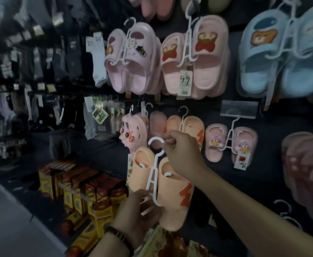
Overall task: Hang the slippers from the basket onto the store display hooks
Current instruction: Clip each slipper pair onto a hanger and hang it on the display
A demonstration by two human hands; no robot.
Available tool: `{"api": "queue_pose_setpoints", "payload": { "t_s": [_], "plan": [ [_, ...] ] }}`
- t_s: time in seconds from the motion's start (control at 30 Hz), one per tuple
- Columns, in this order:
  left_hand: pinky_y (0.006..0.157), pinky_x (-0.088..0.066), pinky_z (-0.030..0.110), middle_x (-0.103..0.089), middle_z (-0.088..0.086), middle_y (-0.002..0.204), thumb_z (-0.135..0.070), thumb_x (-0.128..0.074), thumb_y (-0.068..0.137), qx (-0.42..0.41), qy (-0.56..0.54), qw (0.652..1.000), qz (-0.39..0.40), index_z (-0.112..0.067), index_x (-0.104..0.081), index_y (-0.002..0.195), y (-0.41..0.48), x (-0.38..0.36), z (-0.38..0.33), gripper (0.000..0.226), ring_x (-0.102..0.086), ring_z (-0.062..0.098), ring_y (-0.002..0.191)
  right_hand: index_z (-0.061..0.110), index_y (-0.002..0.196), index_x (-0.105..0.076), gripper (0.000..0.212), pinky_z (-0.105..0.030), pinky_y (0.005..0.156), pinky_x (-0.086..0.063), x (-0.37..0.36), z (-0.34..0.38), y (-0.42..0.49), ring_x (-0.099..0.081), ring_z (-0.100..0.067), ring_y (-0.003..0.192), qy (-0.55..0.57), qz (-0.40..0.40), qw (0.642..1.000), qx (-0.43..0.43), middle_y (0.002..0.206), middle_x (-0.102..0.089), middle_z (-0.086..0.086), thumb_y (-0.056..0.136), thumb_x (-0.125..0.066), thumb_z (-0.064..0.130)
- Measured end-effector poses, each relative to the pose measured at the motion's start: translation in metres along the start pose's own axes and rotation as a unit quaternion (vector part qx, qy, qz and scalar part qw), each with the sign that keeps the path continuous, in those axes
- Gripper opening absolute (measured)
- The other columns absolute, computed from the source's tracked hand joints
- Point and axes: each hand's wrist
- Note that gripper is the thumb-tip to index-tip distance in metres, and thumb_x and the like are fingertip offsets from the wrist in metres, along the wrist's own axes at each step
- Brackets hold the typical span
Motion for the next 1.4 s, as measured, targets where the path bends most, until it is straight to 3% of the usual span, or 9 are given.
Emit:
{"api": "queue_pose_setpoints", "payload": {
  "t_s": [0.2,0.4,0.67,0.77,0.83,0.97,1.1,1.27,1.4],
  "plan": [
    [0.076,-0.062,0.045,-0.068,0.023,0.108,-0.010,-0.065,0.091,-0.066,0.039,0.996,0.039,-0.002,-0.069,0.112,0.011,-0.044,-0.036,0.023,-0.068,0.045,0.105,0.022,0.098,-0.065,0.016,-0.007,0.059,-0.042,0.024,-0.011,0.061,-0.065,0.002,0.079,0.034,-0.088,0.994,-0.055,0.088,-0.071,0.010,0.092,-0.079,0.017],
    [0.098,-0.057,0.052,-0.073,0.021,0.101,-0.004,-0.062,0.092,-0.107,0.040,0.992,0.055,-0.003,-0.072,0.106,0.021,-0.068,-0.054,0.017,-0.070,0.043,0.103,0.024,0.089,-0.066,0.017,-0.037,0.073,-0.061,0.023,-0.016,0.105,-0.072,-0.012,0.076,0.043,-0.111,0.991,-0.061,0.083,-0.072,0.005,0.089,-0.082,0.017],
    [0.084,-0.063,0.049,-0.069,0.025,0.114,-0.013,-0.066,0.091,-0.106,0.060,0.990,0.076,0.000,-0.067,0.120,0.063,-0.080,-0.069,0.032,-0.072,0.043,0.101,0.028,0.079,-0.067,0.021,-0.042,0.085,-0.062,0.017,-0.039,0.149,-0.071,-0.019,0.092,0.009,-0.129,0.984,-0.126,0.091,-0.074,0.004,0.086,-0.083,0.018],
    [0.094,-0.058,0.056,-0.069,0.021,0.116,-0.016,-0.063,0.095,-0.080,0.073,0.992,0.070,-0.001,-0.065,0.119,0.073,-0.072,-0.061,0.027,-0.071,0.043,0.105,0.028,0.085,-0.069,0.014,-0.037,0.086,-0.060,0.007,-0.052,0.150,-0.070,-0.019,0.096,-0.027,-0.080,0.985,-0.148,0.096,-0.074,0.002,0.087,-0.082,0.022],
    [0.088,-0.058,0.048,-0.071,0.016,0.115,-0.019,-0.061,0.096,-0.055,0.106,0.991,0.068,-0.004,-0.067,0.112,0.076,-0.063,-0.055,0.022,-0.071,0.038,0.095,0.028,0.088,-0.070,0.011,-0.032,0.080,-0.057,0.001,-0.058,0.145,-0.069,-0.017,0.094,-0.044,-0.079,0.987,-0.133,0.099,-0.073,0.003,0.089,-0.081,0.024],
    [0.062,-0.037,0.032,-0.052,0.008,0.076,-0.019,-0.058,0.098,-0.008,0.155,0.983,0.097,-0.017,-0.056,0.073,0.079,-0.043,-0.044,0.025,-0.046,0.022,0.068,0.025,0.103,-0.073,0.011,-0.028,0.075,-0.051,-0.005,-0.059,0.128,-0.068,-0.014,0.093,-0.093,-0.110,0.987,-0.065,0.104,-0.071,0.005,0.093,-0.077,0.024],
    [0.071,-0.058,0.037,-0.076,0.009,0.104,-0.040,-0.063,0.099,-0.032,0.231,0.972,0.038,-0.019,-0.072,0.102,0.075,-0.025,-0.035,0.023,-0.076,0.032,0.088,0.022,0.099,-0.069,0.009,-0.042,0.083,-0.051,-0.018,-0.051,0.091,-0.060,-0.025,0.096,-0.165,-0.170,0.968,0.076,0.099,-0.064,-0.001,0.090,-0.071,0.023],
    [0.074,-0.060,0.043,-0.079,0.009,0.099,-0.025,-0.063,0.100,-0.085,0.348,0.933,0.035,-0.018,-0.069,0.113,0.070,0.029,-0.004,0.016,-0.074,0.029,0.081,0.021,0.092,-0.070,0.003,-0.037,0.074,-0.055,-0.066,-0.039,0.020,-0.061,-0.014,0.082,-0.083,-0.005,0.991,0.108,0.089,-0.064,0.005,0.090,-0.070,0.023],
    [0.060,-0.056,0.033,-0.078,0.015,0.101,-0.021,-0.062,0.103,-0.096,0.349,0.932,0.023,-0.009,-0.070,0.110,0.056,0.091,0.011,0.016,-0.072,0.028,0.078,0.023,0.084,-0.071,0.013,-0.015,0.062,-0.047,-0.116,-0.033,-0.042,-0.061,0.001,0.069,0.048,0.137,0.989,-0.040,0.072,-0.065,0.012,0.095,-0.075,0.027]
  ]
}}
Point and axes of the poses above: each hand's wrist, its own y-axis towards the middle knuckle, its own x-axis out of the back of the hand, z = x × y
